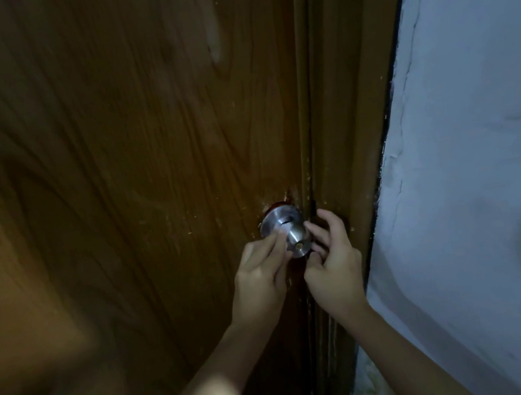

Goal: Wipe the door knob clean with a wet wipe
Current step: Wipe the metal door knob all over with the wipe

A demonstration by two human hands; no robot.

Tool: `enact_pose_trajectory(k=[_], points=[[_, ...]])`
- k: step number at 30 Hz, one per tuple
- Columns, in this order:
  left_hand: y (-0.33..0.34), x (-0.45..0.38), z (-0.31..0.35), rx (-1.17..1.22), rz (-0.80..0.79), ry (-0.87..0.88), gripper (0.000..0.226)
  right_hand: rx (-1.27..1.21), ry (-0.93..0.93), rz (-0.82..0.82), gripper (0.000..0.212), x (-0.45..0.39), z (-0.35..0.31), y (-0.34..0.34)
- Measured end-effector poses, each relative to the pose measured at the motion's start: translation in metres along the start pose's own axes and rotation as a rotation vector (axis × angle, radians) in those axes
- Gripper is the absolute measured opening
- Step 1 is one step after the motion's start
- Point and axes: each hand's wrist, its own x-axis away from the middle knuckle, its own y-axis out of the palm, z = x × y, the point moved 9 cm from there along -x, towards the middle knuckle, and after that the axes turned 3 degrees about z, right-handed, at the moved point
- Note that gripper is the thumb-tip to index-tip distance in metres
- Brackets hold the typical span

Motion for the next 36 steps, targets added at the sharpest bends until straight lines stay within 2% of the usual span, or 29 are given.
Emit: enact_pose_trajectory(k=[2, 4, 6, 9, 12, 14, 17, 21, 23, 26, 28, 31, 36], points=[[0.003, -0.005, 0.007, -0.034, -0.025, 0.090, 0.040, 0.004, -0.012, 0.000, 0.067, -0.001, -0.001, -0.001], [0.003, -0.007, 0.001, -0.022, -0.025, 0.067, 0.032, 0.005, -0.016, -0.004, 0.066, -0.002, 0.000, 0.000], [-0.003, -0.001, -0.015, 0.155, 0.028, -0.180, 0.024, -0.007, -0.001, -0.008, 0.066, -0.003, 0.004, 0.001], [0.008, 0.020, -0.026, 0.401, 0.022, -0.597, 0.016, -0.040, 0.041, -0.030, 0.069, -0.003, 0.009, 0.003], [0.038, 0.037, -0.030, 0.913, 0.000, -1.060, 0.021, -0.046, 0.043, -0.063, 0.071, -0.003, 0.010, 0.004], [0.053, 0.038, -0.025, 1.171, -0.100, -1.223, 0.024, -0.058, 0.041, -0.083, 0.071, -0.003, 0.010, 0.003], [0.054, 0.030, -0.016, 1.340, -0.221, -1.211, 0.030, -0.025, 0.056, -0.157, 0.064, 0.003, 0.013, 0.007], [0.045, 0.031, -0.020, 1.426, -0.271, -1.212, 0.035, -0.076, 0.022, -0.186, 0.045, 0.010, 0.013, 0.013], [0.043, 0.036, -0.025, 1.394, -0.294, -1.239, 0.033, -0.152, 0.015, -0.172, 0.036, 0.010, 0.012, 0.013], [0.041, 0.044, -0.032, 1.231, -0.329, -1.248, 0.036, -0.246, 0.123, -0.125, 0.018, 0.010, 0.022, 0.012], [0.041, 0.046, -0.032, 1.211, -0.321, -1.232, 0.033, -0.226, 0.127, -0.088, 0.010, 0.010, 0.023, 0.011], [0.038, 0.050, -0.033, 1.183, -0.256, -1.247, 0.022, -0.202, 0.142, -0.016, 0.016, 0.014, 0.027, 0.008], [0.030, 0.052, -0.041, 0.947, -0.212, -1.278, 0.022, -0.129, 0.134, 0.292, 0.012, 0.018, 0.030, -0.023]])
